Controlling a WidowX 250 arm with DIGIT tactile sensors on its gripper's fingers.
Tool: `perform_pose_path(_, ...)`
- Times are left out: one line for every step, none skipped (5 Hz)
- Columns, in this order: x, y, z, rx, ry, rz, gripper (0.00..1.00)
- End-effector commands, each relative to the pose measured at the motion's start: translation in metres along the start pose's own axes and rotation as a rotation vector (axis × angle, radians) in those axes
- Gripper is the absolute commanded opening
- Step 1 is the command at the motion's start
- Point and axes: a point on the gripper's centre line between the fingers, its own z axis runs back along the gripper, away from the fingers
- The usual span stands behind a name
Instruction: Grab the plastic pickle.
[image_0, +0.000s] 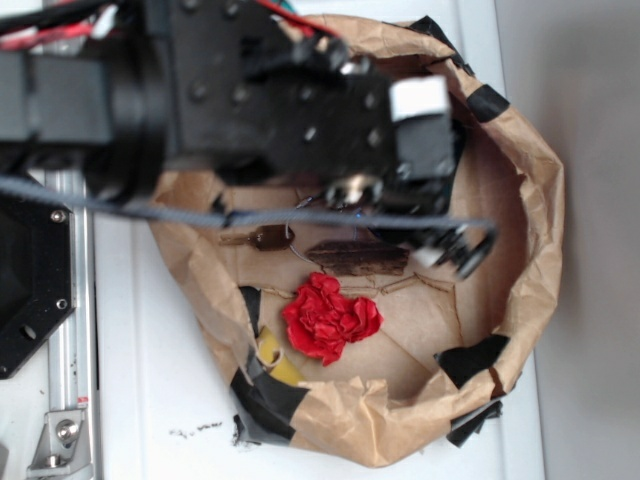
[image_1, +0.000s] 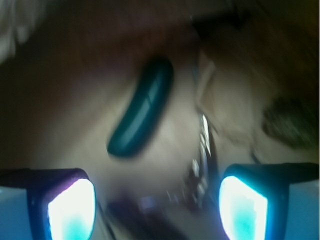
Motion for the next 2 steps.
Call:
perform_pose_path(0.037,-0.014,0.004,-0.035,-0.108,0.041,1.0)
perform_pose_path(0.042,-0.021,-0.03,0.02,-0.051,0.013,1.0)
